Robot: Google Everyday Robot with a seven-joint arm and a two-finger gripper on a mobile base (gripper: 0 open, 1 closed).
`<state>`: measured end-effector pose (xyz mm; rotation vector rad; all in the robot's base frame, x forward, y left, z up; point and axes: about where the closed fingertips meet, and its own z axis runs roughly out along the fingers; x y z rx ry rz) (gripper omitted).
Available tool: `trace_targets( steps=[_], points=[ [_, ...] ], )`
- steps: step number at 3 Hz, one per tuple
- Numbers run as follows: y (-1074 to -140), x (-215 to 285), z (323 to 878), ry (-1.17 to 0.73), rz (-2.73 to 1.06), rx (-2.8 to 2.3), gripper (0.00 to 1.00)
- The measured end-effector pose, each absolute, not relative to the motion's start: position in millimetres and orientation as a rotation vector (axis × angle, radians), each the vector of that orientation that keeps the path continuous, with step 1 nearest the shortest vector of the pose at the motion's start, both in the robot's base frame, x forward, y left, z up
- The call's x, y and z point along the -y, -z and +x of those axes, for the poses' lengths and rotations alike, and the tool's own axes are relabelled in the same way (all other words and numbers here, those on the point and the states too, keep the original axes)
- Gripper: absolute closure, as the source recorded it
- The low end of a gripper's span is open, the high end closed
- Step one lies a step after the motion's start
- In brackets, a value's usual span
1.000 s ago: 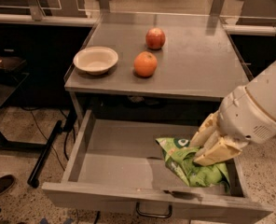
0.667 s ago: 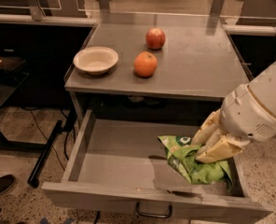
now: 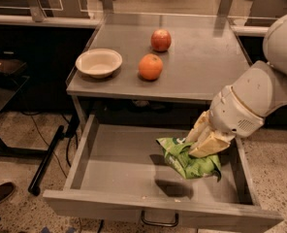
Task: Place green rice chip bag into top drawer
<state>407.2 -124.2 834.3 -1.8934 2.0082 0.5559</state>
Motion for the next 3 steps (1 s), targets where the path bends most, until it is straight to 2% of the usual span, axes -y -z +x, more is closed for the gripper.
trace_targets(
  steps=[3],
  points=[
    [-769, 100, 434, -0.619, -1.932, -1.926, 1.00]
  ],
)
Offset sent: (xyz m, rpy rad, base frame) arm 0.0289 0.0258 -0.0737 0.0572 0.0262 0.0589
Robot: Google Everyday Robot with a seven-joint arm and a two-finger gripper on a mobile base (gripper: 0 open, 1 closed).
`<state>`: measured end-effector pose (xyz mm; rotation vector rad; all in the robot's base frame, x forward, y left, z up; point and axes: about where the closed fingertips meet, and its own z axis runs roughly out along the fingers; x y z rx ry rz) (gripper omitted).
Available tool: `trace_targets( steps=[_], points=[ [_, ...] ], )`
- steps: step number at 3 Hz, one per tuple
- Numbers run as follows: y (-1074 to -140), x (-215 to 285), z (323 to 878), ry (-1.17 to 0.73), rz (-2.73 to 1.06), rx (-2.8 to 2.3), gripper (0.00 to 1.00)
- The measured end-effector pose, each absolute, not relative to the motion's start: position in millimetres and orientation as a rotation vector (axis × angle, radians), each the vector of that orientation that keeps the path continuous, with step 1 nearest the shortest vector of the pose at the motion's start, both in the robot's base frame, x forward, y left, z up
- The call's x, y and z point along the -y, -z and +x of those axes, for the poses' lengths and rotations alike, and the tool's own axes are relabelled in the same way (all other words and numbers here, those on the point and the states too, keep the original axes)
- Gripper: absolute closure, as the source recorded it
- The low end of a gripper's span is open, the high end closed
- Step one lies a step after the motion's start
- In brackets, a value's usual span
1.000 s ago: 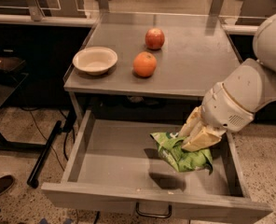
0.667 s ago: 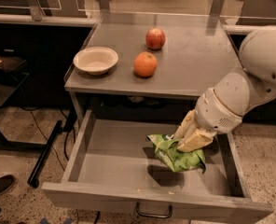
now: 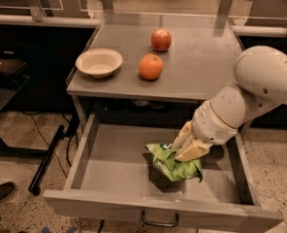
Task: Place green rice chip bag into top drawer
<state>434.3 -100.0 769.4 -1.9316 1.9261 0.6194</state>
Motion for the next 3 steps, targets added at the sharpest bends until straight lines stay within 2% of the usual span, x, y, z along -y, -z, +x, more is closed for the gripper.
trace_targets(
  steps=[3],
  points=[
    [-751, 90, 461, -0.582, -1.988, -1.837, 1.00]
  ],
)
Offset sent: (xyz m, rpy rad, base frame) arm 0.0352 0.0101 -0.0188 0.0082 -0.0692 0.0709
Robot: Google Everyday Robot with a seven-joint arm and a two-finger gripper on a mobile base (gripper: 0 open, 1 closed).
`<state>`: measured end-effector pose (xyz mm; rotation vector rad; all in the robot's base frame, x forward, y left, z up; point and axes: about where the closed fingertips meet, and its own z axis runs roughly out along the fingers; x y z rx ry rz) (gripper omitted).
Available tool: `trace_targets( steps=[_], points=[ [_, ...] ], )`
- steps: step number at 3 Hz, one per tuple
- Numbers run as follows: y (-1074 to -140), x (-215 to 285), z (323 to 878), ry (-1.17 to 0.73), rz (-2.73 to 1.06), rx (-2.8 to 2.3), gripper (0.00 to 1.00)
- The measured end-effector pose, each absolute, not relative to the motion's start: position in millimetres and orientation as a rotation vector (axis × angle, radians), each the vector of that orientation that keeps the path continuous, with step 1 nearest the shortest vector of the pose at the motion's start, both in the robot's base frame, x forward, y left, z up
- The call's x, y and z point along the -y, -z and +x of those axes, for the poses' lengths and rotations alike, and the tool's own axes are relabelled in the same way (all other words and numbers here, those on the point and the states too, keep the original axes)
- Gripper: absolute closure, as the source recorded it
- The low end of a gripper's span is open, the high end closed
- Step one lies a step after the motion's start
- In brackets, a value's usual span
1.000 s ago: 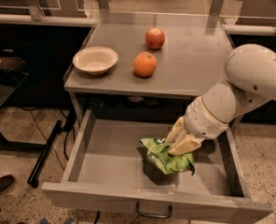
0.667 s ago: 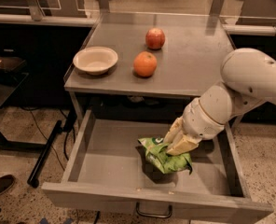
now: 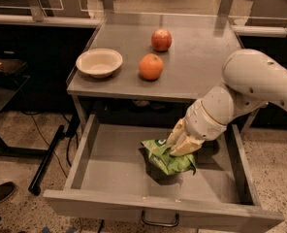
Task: Place green rice chip bag into top drawer
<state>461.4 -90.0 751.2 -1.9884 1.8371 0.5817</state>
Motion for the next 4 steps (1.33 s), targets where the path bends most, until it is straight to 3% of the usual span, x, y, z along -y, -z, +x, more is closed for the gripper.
trace_targets(
  steps=[3, 4],
  points=[
    [-704, 119, 447, -0.702, -1.902, -1.994, 0.98],
    [-704, 119, 447, -0.702, -1.902, -1.994, 0.76]
  ],
)
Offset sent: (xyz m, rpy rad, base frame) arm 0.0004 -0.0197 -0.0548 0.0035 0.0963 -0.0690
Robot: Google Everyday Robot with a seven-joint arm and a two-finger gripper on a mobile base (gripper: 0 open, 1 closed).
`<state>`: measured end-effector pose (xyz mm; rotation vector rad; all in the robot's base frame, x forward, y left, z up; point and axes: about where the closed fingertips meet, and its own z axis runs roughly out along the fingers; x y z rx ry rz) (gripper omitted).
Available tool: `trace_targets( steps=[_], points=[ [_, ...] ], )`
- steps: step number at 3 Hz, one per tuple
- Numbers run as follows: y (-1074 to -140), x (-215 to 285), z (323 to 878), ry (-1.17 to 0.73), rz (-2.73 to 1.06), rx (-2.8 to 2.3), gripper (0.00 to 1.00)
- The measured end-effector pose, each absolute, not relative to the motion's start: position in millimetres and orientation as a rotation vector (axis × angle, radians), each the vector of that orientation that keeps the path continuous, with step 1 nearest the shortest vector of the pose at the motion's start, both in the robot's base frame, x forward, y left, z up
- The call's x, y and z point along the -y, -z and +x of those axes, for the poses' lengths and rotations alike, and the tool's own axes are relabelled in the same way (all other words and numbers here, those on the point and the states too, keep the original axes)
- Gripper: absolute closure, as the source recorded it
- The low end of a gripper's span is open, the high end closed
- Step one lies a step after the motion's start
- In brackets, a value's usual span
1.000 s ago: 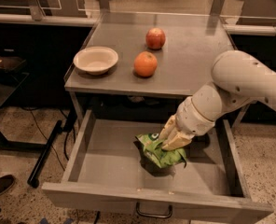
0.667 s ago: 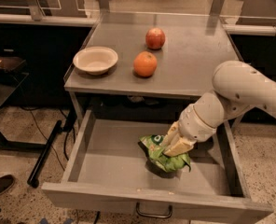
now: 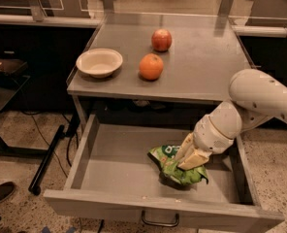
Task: Place green rice chip bag into top drawer
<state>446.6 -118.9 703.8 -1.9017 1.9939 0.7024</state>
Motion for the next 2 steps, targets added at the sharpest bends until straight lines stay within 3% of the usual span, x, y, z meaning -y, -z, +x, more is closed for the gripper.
trace_targets(
  steps=[2],
  points=[
    [-703.7, 118.9, 446.6, -0.702, -1.902, -1.994, 0.30]
  ],
)
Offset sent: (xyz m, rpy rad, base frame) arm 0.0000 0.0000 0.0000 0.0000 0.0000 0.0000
